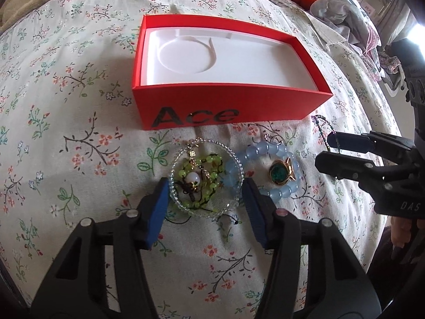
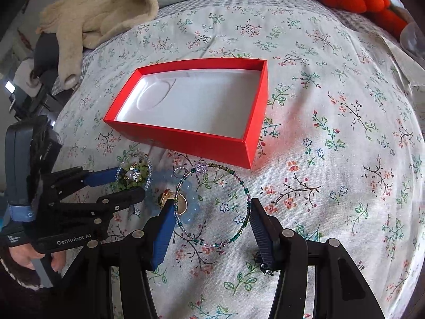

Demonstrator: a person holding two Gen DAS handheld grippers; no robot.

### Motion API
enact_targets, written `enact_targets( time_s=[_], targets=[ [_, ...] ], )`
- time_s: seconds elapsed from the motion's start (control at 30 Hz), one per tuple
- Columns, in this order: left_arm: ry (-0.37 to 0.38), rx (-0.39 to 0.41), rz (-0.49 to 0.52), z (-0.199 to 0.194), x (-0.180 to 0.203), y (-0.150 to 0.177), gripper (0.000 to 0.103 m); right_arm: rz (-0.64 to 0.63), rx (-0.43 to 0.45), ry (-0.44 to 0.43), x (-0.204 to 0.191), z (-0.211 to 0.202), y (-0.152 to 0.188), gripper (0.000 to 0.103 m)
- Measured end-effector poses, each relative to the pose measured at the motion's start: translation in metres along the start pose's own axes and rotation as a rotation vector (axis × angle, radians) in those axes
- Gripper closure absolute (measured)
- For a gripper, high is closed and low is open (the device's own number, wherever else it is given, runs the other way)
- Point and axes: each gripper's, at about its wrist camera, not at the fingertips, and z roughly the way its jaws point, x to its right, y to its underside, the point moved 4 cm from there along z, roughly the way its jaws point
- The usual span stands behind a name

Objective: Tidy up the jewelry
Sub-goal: 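Grasp the multicolour beaded bangle with the right tool while the left tool grasps the pearl bangle, then carry both bangles into the red box and open both tools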

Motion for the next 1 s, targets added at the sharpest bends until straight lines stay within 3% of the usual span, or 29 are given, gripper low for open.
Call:
enact_targets(
  time_s=[0.07,0.3,0.37,0.47,0.8,0.9,1.0],
  targets=[
    [0.006,0.006,-0.008,-0.003,-0.001,0.001,0.057,0.002,-0.001,0.0,0.0,0.0,0.0,0.047],
    [0.027,0.036,-0.035,-0.016,-0.004,0.002,0.078,0.003,-0.003,0.001,0.0,0.001,0.0,0.047],
    [0.033,0.036,-0.041,-0.017,-0.007,0.003,0.093,0.003,-0.003,0.001,0.0,0.001,0.0,0.047],
    [0.035,0.028,-0.058,-0.015,-0.008,0.004,0.1,0.002,-0.003,0.0,0.0,0.001,0.0,0.047],
    [0.079,-0.014,-0.113,-0.024,-0.008,0.014,0.1,0.01,0.004,0.001,0.004,-0.002,-0.002,0.047],
    [0.111,-0.053,-0.176,-0.023,-0.013,0.022,0.076,0.01,0.004,0.002,0.005,-0.003,-0.002,0.047],
    [0.158,-0.089,-0.256,-0.017,-0.018,0.027,0.073,0.011,0.004,0.003,0.006,-0.003,-0.002,0.047]
  ],
)
